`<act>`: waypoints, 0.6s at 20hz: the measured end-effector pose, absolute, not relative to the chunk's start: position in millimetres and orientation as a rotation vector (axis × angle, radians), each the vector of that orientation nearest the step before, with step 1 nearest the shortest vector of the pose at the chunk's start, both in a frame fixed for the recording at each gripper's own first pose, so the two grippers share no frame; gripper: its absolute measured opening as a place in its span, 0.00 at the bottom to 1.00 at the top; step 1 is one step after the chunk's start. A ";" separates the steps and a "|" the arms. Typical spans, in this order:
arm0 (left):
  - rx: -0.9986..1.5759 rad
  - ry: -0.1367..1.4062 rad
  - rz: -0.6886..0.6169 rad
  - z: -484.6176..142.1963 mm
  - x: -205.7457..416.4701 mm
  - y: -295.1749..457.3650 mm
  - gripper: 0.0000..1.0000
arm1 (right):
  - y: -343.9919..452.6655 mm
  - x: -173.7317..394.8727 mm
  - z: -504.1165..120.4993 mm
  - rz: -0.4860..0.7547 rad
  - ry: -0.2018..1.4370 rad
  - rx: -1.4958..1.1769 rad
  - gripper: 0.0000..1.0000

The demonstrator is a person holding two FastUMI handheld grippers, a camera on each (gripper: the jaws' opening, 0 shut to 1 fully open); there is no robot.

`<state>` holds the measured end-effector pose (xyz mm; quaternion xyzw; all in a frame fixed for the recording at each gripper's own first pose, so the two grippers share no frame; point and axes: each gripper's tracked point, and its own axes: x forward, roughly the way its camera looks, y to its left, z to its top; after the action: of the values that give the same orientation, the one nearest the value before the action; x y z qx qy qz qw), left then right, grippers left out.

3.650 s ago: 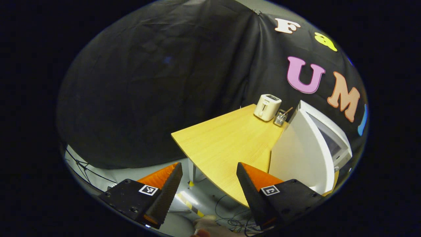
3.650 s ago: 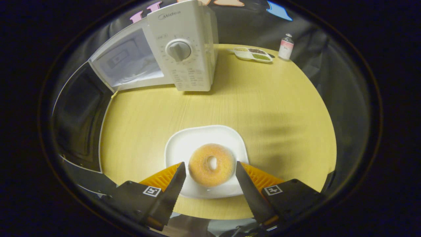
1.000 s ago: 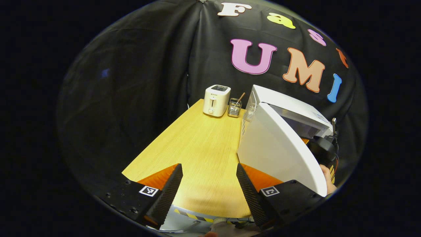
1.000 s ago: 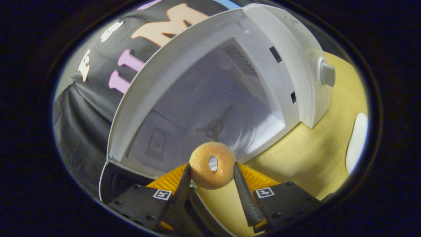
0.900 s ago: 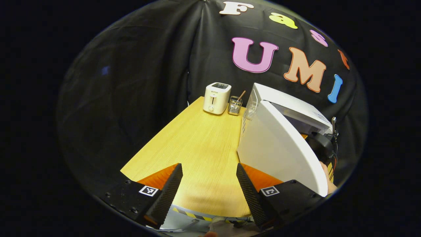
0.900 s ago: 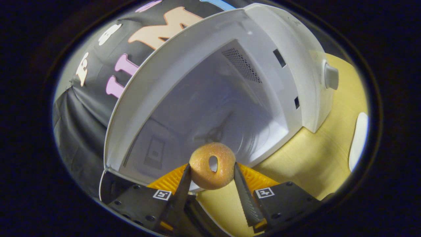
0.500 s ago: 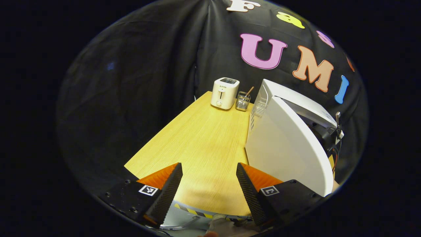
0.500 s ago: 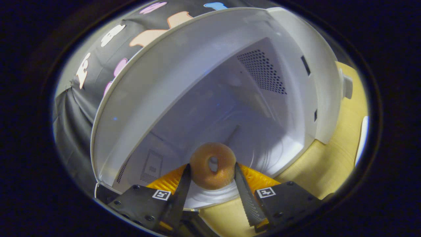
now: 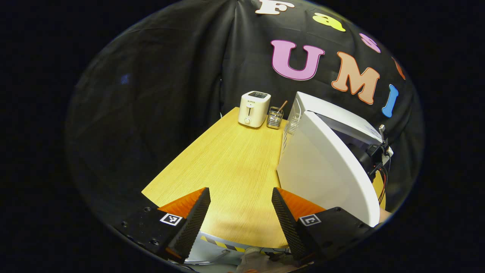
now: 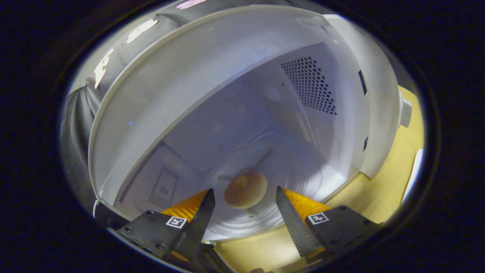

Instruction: Open the microwave oven with the left hand, put the food in, and close the microwave oven.

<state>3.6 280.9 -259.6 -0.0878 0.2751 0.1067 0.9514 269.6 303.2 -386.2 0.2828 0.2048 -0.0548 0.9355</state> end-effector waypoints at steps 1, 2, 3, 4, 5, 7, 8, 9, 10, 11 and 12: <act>-0.178 0.558 0.217 -259.0 3.4 280.7 0.96 | 303.7 265.5 -383.2 -0.100 0.415 0.567 0.90; -0.177 0.558 0.217 -259.8 3.0 280.3 0.96 | 303.2 261.4 -379.7 -0.089 0.411 0.554 0.90; -0.176 0.556 0.213 -258.1 1.7 278.8 0.95 | 301.0 256.8 -377.5 -0.082 0.405 0.524 0.90; -0.176 0.554 0.208 -258.0 1.7 277.0 0.93 | 297.0 251.1 -374.3 -0.075 0.397 0.489 0.90; -0.176 0.554 0.197 -258.2 1.7 274.8 0.93 | 294.7 245.2 -371.5 -0.064 0.392 0.455 0.90; -0.166 0.557 0.180 -258.4 0.1 271.1 0.89 | 292.3 233.6 -366.8 -0.034 0.394 0.401 0.90; -0.159 0.561 0.171 -258.9 -1.2 268.5 0.82 | 291.4 227.6 -364.8 -0.016 0.396 0.377 0.90; -0.151 0.562 0.166 -259.0 -2.3 267.3 0.79 | 291.0 220.3 -361.6 0.000 0.399 0.354 0.90; -0.143 0.563 0.159 -258.6 -3.4 266.1 0.72 | 289.0 213.7 -358.9 0.013 0.402 0.333 0.90; -0.136 0.574 0.149 -259.7 -5.0 263.1 0.70 | 286.8 207.0 -357.6 0.022 0.410 0.317 0.90; -0.127 0.588 0.142 -263.0 -6.7 260.7 0.69 | 287.8 197.5 -356.4 0.036 0.416 0.305 0.99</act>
<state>-6.7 260.7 -263.0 -0.0625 0.2895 0.0697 0.9526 197.5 287.8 -356.4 0.1508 0.2058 0.0177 0.9668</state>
